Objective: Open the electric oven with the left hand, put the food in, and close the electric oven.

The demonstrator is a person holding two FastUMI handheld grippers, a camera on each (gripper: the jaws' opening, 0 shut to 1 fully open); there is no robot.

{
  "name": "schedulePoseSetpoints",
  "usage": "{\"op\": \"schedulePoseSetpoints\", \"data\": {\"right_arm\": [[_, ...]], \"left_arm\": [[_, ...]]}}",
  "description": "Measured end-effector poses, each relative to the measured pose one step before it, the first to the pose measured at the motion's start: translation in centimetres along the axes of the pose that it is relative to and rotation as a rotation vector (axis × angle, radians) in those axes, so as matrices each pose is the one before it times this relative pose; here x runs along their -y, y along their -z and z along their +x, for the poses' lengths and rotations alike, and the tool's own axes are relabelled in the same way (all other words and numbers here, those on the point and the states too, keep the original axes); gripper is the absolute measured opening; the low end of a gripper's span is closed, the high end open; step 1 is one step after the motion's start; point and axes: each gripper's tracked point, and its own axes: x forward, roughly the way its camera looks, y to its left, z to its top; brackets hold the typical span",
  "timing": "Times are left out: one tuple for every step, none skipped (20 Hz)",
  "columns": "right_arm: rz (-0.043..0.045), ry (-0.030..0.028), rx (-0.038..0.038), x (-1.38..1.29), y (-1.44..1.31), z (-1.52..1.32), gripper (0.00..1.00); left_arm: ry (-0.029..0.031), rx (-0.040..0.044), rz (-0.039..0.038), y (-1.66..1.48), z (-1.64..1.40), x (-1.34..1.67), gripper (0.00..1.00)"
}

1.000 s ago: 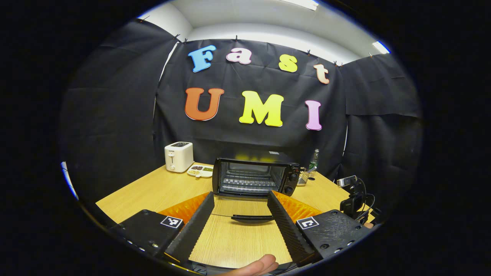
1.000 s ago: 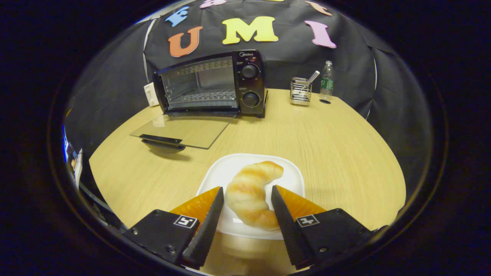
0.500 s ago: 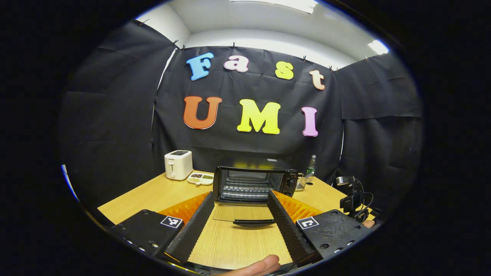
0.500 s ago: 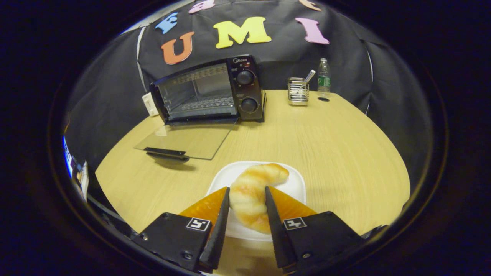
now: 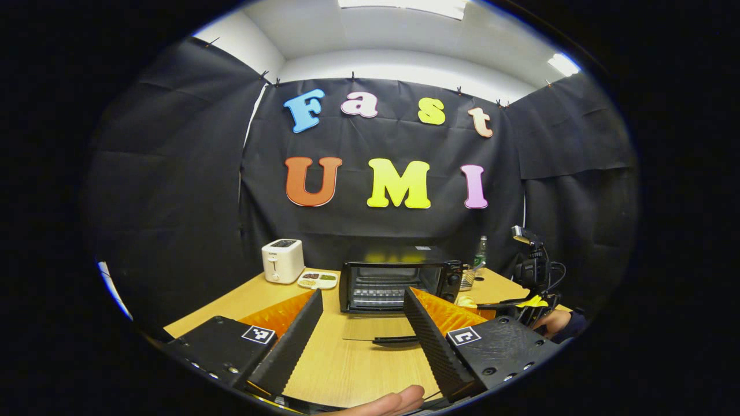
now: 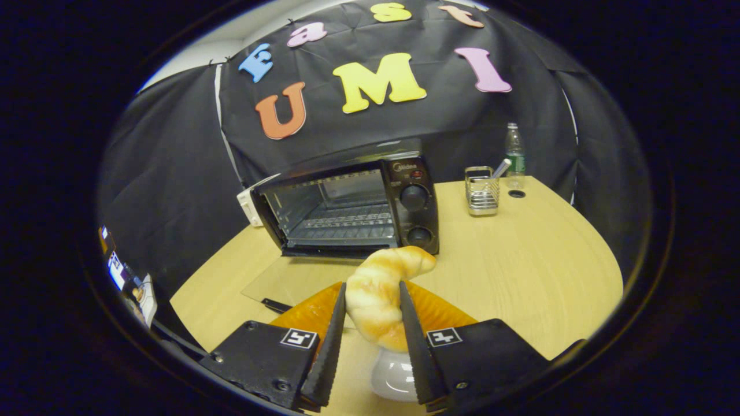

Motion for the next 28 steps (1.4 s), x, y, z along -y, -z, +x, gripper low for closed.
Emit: {"op": "schedulePoseSetpoints", "data": {"right_arm": [[0.02215,-0.03276,0.01567,-1.062,-0.769,1.047,0.55],[0.0297,-0.04164,0.02411,-1.257,-0.957,1.071,0.55],[0.03564,-0.03269,0.02432,-0.924,-0.921,1.159,0.55],[0.03157,-0.01839,0.01999,-0.633,-0.842,1.415,0.55],[0.01336,-0.00674,0.0158,-0.375,-0.619,1.161,0.54],[0.0059,-0.0014,0.01777,-0.428,-0.672,1.417,0.54],[0.00394,0.00127,0.01804,-0.273,-0.571,1.433,0.54],[0.00567,0.00784,0.00608,-0.328,-0.137,1.462,0.54],[-0.00216,0.00562,0.00188,-0.445,-0.102,1.301,0.54],[-0.01127,0.01207,0.00197,-0.379,-0.136,1.251,0.54],[-0.01124,0.02809,-0.00458,-0.015,0.029,1.257,0.54],[-0.00444,0.02369,-0.00191,-0.301,0.15,1.422,0.54],[-0.00731,0.03016,-0.01138,-0.168,0.331,1.036,0.54],[-0.01747,0.02407,-0.00381,-0.316,0.076,1.019,0.53],[-0.02517,0.01961,0.00169,-0.36,-0.078,1.062,0.54],[-0.02563,0.03198,-0.00359,0.113,0.175,1.009,0.54],[-0.02903,0.02147,0.0026,-0.076,-0.11,1.122,0.54],[-0.0375,0.02506,0.0006,0.069,-0.182,1.124,0.54],[-0.03376,0.03114,-0.00304,0.506,0.082,0.78,0.54],[-0.02431,0.02297,0.00451,0.546,-0.038,0.81,0.54],[-0.01092,0.01208,0.00121,0.189,-0.091,0.629,0.54],[-0.01228,-0.00248,-0.00117,-0.018,-0.005,0.789,0.54],[-0.02393,-0.03016,-0.01019,-0.455,0.114,0.534,0.55],[-0.01011,-0.03655,-0.02331,-0.364,0.397,0.217,0.61],[0.00838,-0.03733,-0.03184,-0.422,0.675,-0.249,0.67],[0.01809,-0.00939,-0.00043,0.007,0.341,-0.441,0.69],[0.01532,-0.00606,0.02168,0.079,-0.208,-0.656,0.68],[0.00156,0.00223,0.02248,0.271,-0.55,-1.01,0.69]], "left_arm": [[-0.00901,0.01136,0.01371,-0.505,0.143,-0.306,0.93],[-0.00324,0.01302,0.00724,-0.456,0.022,-0.157,0.93],[0.00598,0.00641,0.00026,-0.241,0.132,0.066,0.93],[0.00935,-0.00185,-0.00494,-0.061,0.26,0.103,0.93],[0.00671,-0.00707,-0.00543,0.06,0.236,-0.106,0.92],[-0.00037,-0.00586,-0.00246,0.008,0.221,-0.296,0.92],[-0.00951,-0.0038,-0.00162,0.032,0.239,-0.61,0.93],[-0.00882,-0.00488,-0.00341,0.192,0.295,-0.583,0.93],[-0.0061,-0.00507,-0.00743,0.103,0.379,-0.322,0.93],[-0.00296,-0.0045,-0.00842,0.22,0.342,-0.329,0.93],[-0.00195,-0.00756,-0.00733,0.23,0.314,-0.269,0.93],[-0.00438,-0.00607,-0.0052,0.308,0.324,-0.428,0.93],[-0.00526,-0.01039,-0.00383,0.352,0.324,-0.444,0.93],[-0.0052,-0.00878,-0.00298,0.351,0.336,-0.307,0.93],[-0.00666,-0.01055,-0.00515,0.467,0.395,-0.485,0.93],[-0.00808,-0.01341,-0.0063,0.467,0.315,-0.426,0.93],[-0.0068,-0.01236,-0.00499,0.498,0.358,-0.31,0.93],[-0.00731,-0.01005,-0.00396,0.395,0.197,-0.341,0.93],[-0.00881,-0.00816,-0.00589,0.311,0.337,-0.278,0.93],[-0.00601,-0.00789,-0.00884,0.32,0.231,-0.247,0.93],[0.00244,-0.00797,-0.00853,0.263,0.191,0.031,0.93],[0.0049,-0.0058,-0.00511,0.318,0.078,0.098,0.93],[-0.00007,-0.00302,-0.00232,0.217,0.142,-0.084,0.93],[-0.00181,-0.00891,0.0004,0.254,0.091,-0.005,0.93],[-0.00245,-0.00861,0.00193,0.367,0.123,0.063,0.93],[-0.00191,-0.00308,0.00114,0.089,0.021,0.107,0.93],[0.0011,-0.00102,0.00051,-0.111,-0.121,0.313,0.93],[0.0042,-0.00077,0.00048,-0.071,-0.165,0.355,0.93]]}}
